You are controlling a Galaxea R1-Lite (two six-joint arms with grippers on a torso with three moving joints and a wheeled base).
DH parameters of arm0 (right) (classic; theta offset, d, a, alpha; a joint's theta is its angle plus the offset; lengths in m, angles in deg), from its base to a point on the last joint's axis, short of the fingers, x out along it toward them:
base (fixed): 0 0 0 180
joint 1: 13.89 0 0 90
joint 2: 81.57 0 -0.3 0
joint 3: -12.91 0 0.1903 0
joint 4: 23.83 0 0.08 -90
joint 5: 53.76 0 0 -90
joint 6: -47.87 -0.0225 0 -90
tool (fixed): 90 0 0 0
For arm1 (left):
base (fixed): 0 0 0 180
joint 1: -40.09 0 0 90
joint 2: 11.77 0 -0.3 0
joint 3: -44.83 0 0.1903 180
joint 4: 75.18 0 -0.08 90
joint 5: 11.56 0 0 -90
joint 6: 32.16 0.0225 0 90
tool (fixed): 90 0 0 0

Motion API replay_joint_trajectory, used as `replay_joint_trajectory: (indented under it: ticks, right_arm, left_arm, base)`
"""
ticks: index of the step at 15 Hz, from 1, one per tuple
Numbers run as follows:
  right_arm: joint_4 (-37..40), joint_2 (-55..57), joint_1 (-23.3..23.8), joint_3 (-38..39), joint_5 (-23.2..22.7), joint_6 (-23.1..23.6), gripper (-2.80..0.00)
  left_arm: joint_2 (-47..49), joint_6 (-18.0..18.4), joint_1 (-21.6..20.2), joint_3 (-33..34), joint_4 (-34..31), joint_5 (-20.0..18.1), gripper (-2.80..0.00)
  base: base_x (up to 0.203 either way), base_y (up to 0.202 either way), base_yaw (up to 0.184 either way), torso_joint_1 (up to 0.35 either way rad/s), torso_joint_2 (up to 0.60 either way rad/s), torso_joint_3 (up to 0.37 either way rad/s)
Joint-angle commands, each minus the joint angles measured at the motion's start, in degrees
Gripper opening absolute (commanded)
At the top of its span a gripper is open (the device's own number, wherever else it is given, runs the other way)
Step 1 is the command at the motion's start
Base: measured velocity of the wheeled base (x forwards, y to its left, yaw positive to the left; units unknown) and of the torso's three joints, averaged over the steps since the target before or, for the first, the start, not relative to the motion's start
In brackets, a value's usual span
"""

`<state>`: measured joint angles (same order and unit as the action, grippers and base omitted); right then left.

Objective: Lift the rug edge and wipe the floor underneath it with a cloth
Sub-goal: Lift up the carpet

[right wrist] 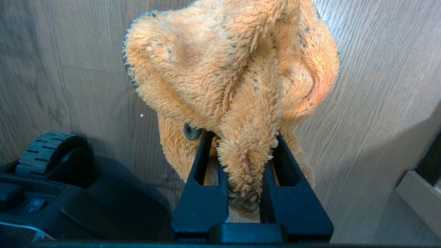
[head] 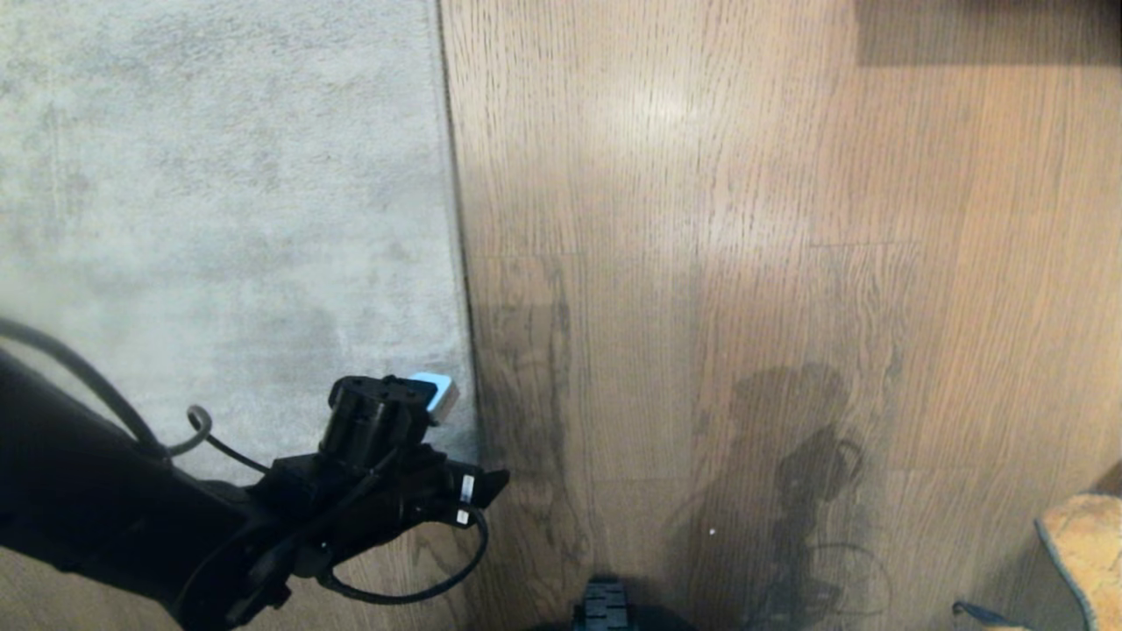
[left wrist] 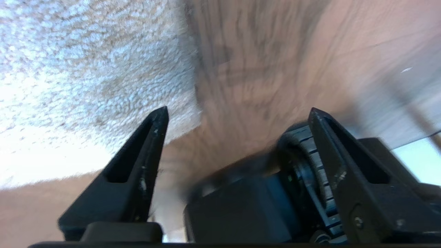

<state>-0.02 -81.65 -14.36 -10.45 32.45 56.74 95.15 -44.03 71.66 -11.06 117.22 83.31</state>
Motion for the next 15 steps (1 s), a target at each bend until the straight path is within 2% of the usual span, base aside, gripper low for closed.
replay_joint_trajectory:
  ticks: [1,4,6,11,13,15]
  right_arm:
    - [0.0,0.07,-0.06,0.0,0.0,0.08,-2.8]
    - [0.0,0.07,0.0,0.0,0.01,0.09,-2.8]
    - [0.0,0.07,-0.06,0.0,-0.07,0.0,-2.8]
    - [0.0,0.07,-0.03,0.0,-0.04,0.04,-2.8]
    - [0.0,0.07,-0.05,0.0,0.01,0.01,-2.8]
    - [0.0,0.07,0.02,0.0,-0.06,0.09,-2.8]
  left_arm:
    - [-0.34,-0.08,1.15,-3.52,-6.85,1.42,0.0]
    - [-2.1,-0.05,1.78,-9.52,-19.92,3.01,0.0]
    - [-2.29,0.23,1.82,-13.04,-25.82,6.45,0.0]
    - [0.28,1.22,1.74,-14.02,-26.89,14.16,0.0]
    - [1.55,3.19,1.66,-14.86,-26.73,17.44,0.0]
    - [2.83,3.54,1.74,-16.13,-26.74,18.58,0.0]
  base:
    - [0.0,0.0,0.0,0.0,0.0,0.0]
    - [0.0,0.0,0.0,0.0,0.0,0.0]
    - [0.0,0.0,0.0,0.0,0.0,0.0]
    - [0.0,0.0,0.0,0.0,0.0,0.0]
    - [0.0,0.0,0.0,0.0,0.0,0.0]
    - [0.0,0.0,0.0,0.0,0.0,0.0]
